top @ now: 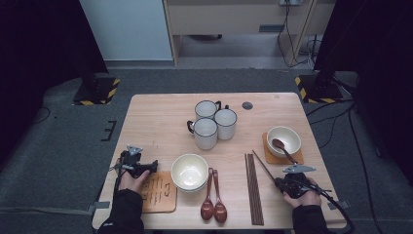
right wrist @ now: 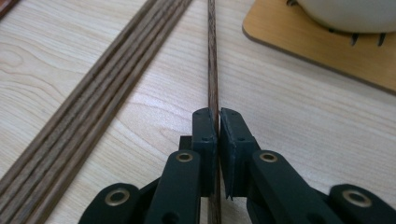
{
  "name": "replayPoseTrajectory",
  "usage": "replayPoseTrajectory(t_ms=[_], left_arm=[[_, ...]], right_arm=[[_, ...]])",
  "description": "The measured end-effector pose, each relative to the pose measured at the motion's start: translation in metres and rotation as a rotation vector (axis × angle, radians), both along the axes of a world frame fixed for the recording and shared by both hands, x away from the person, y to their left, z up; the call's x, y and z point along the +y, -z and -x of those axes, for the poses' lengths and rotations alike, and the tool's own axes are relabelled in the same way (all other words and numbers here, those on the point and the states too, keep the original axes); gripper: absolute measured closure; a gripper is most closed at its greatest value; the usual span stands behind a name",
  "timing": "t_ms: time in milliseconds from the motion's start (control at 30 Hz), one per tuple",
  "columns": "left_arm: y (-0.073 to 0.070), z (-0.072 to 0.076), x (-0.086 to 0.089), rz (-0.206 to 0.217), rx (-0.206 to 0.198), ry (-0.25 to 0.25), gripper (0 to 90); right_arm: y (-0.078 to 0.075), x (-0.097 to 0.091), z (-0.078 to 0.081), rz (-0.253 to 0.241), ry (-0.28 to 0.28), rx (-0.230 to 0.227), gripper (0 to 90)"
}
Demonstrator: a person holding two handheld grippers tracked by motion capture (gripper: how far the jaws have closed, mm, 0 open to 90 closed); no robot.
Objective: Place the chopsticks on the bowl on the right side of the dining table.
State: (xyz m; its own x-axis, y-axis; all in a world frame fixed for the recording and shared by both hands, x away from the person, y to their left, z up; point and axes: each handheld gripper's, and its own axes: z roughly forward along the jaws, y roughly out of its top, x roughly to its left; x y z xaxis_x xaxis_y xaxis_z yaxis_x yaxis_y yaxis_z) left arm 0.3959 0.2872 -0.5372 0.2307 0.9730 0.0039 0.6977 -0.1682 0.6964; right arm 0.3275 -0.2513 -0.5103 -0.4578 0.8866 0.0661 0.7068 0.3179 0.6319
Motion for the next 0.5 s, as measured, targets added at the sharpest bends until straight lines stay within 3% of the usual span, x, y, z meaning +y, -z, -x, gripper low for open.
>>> replayPoseTrajectory(t_ms=[500], left_arm=[[0.000,0.000,0.000,0.000,0.000,0.000,0.0]], right_arm=[[-0.023,-0.007,0.005,-0.092,-0.012,-0.080,85.1]])
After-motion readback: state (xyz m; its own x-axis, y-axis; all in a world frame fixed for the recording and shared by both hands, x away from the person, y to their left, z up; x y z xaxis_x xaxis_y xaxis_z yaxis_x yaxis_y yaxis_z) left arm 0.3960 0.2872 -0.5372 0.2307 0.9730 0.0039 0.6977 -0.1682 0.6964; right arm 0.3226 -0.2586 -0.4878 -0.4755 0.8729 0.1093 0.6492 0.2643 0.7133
